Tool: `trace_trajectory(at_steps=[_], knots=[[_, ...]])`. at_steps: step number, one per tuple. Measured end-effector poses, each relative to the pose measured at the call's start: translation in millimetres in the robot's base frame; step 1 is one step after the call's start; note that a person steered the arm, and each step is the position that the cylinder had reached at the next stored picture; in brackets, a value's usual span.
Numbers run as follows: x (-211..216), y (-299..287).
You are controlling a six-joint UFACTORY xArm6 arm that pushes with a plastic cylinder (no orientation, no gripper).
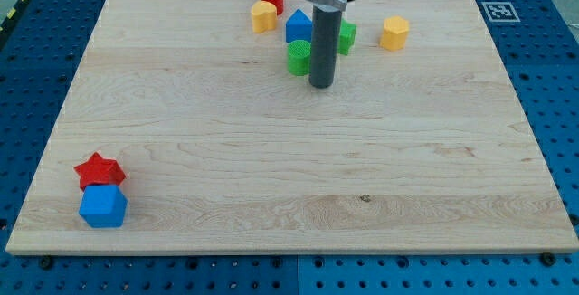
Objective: Push the green circle into the yellow heart
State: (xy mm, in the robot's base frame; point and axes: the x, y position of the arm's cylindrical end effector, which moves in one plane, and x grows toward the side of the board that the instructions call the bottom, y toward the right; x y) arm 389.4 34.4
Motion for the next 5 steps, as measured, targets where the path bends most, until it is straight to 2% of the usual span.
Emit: trace_trajectory(at_steps=[1,2,5], knots=[[-29,-16],[-35,-18],[-31,-47]])
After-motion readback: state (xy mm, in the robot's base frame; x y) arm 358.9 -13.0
